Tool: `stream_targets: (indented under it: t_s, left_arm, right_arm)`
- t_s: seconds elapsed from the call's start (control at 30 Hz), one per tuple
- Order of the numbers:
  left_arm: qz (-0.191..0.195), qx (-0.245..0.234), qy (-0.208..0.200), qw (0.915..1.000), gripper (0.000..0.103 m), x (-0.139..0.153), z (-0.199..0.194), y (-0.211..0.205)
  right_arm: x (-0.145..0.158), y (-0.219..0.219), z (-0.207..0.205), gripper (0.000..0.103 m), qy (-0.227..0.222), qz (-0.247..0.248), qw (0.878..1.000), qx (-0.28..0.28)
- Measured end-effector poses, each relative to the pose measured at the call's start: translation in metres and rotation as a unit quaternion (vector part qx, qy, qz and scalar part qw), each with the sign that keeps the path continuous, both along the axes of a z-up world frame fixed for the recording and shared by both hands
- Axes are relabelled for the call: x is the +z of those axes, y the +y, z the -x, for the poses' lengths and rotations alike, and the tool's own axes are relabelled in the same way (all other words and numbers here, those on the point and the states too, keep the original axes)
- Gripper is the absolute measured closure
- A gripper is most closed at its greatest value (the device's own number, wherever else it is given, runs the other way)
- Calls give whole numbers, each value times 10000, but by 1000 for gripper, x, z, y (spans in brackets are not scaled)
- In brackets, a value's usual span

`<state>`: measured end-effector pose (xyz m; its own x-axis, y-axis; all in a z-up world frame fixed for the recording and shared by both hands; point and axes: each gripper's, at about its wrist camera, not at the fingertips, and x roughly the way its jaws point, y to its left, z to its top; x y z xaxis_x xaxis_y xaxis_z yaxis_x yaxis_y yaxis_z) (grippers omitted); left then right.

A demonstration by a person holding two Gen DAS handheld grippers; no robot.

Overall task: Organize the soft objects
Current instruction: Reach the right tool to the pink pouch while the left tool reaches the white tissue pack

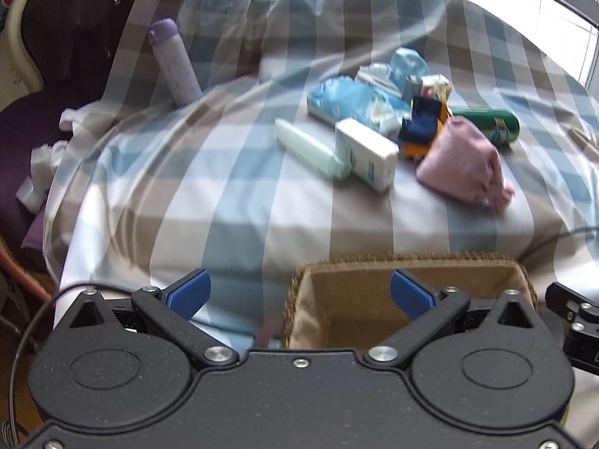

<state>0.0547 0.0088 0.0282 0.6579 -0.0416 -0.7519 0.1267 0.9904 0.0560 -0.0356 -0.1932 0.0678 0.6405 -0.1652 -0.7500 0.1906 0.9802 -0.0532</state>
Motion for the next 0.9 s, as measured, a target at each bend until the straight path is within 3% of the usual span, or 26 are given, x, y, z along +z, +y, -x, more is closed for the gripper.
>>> stream_targets:
  t_s: [0.3, 0.5, 0.63, 0.9]
  left_arm:
    - [-209, -128, -92, 9997, 4, -8, -65, -5]
    - [-309, -310, 129, 9990, 4, -22, -97, -14]
    - [-334, -410, 214, 9984, 4, -29, -116, -19]
    - [-292, -699, -90, 9971, 4, -34, -136, -28]
  right_arm:
    - [-9, -11, -64, 6, -252, 48, 9996, 86]
    - [-21, -11, -104, 9, -61, -175, 9996, 192]
    - [-28, -6, -125, 9, -45, -55, 9994, 330]
    - [-46, 8, -168, 9, 19, 332, 9969, 706]
